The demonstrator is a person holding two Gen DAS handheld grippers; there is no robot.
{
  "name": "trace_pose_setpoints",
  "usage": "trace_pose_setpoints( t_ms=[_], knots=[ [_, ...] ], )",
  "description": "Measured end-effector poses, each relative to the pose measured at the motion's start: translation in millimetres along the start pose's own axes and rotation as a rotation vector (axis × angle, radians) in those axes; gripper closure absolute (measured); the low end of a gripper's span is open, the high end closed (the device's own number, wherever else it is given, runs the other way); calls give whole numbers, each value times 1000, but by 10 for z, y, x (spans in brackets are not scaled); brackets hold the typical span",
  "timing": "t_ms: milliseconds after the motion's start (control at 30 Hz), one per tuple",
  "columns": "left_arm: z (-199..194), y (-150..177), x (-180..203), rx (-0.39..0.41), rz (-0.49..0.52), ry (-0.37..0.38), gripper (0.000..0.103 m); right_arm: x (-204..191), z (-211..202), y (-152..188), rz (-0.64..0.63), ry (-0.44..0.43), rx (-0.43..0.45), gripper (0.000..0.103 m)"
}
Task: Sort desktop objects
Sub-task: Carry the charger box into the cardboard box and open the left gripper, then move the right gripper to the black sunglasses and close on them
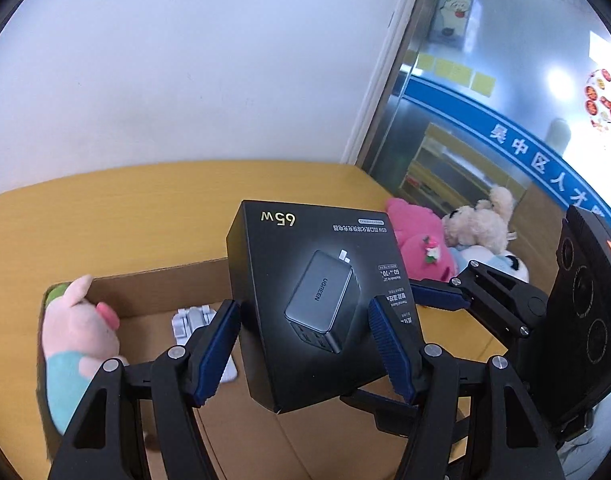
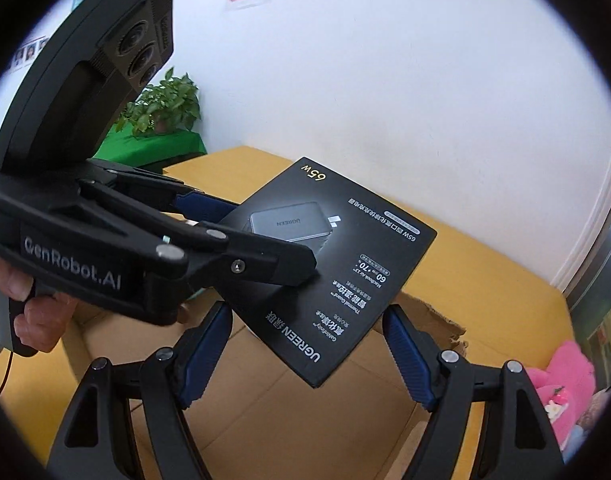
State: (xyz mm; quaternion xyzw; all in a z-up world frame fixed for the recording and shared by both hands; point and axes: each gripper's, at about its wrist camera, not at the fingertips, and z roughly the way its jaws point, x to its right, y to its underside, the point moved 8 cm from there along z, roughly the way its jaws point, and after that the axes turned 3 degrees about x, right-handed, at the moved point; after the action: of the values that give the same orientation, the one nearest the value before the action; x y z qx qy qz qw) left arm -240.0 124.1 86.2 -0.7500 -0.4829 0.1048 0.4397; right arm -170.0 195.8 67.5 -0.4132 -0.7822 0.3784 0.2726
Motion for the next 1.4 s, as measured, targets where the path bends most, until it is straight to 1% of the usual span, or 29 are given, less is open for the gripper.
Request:
trace_pose_setpoints(
  t_ms=[67,200,333,433,500,633,667,733,800,900,1000,1067,1133,1167,1233,1300,1333,1367,1400],
  knots=[
    [303,-18,-90,-49,-16,-5,39,160,212,59,21,-15,-40,25],
    [853,82,-237,-139,-55,-17,39,456,683,284,71,-44,-143,25],
    [1276,201,-353,-199,-108,-6,39,691,1012,498,141,-78,-235,25],
    [1525,312,-416,-248,-134,9,40,788,1201,647,152,-85,-311,25],
    [1664,392,-462,-284,-160,18,44,826,1318,743,156,-78,-370,25],
    [1872,586,-450,-345,-180,25,44,788,1456,997,153,-60,-485,24],
    [1906,626,-439,-356,-186,30,44,798,1470,1025,154,-53,-499,24],
    [1924,650,-397,-353,-190,40,45,838,1467,1052,162,-33,-517,24],
    [1959,663,-324,-367,-199,67,45,912,1439,1084,186,15,-544,23],
    [1975,680,-274,-383,-174,42,45,953,1367,1115,217,51,-561,23],
    [1847,612,-249,-349,-180,43,45,951,1203,1108,234,68,-542,23],
    [1646,517,-262,-305,-170,9,44,936,991,1069,254,89,-501,22],
    [1339,404,-239,-235,-141,-23,43,870,723,998,253,103,-446,22],
    [1133,349,-218,-189,-112,-53,43,817,575,953,248,105,-414,22],
    [710,260,-195,-94,-45,-128,35,639,192,862,215,111,-341,22],
    [266,223,-137,3,4,-200,21,497,-91,721,177,124,-268,22],
    [37,232,-110,49,13,-227,16,399,-252,656,161,135,-223,22],
    [-161,265,-94,82,16,-247,6,320,-408,649,157,147,-190,22],
    [-350,307,-89,110,14,-266,0,314,-499,627,159,153,-165,22]
  ],
)
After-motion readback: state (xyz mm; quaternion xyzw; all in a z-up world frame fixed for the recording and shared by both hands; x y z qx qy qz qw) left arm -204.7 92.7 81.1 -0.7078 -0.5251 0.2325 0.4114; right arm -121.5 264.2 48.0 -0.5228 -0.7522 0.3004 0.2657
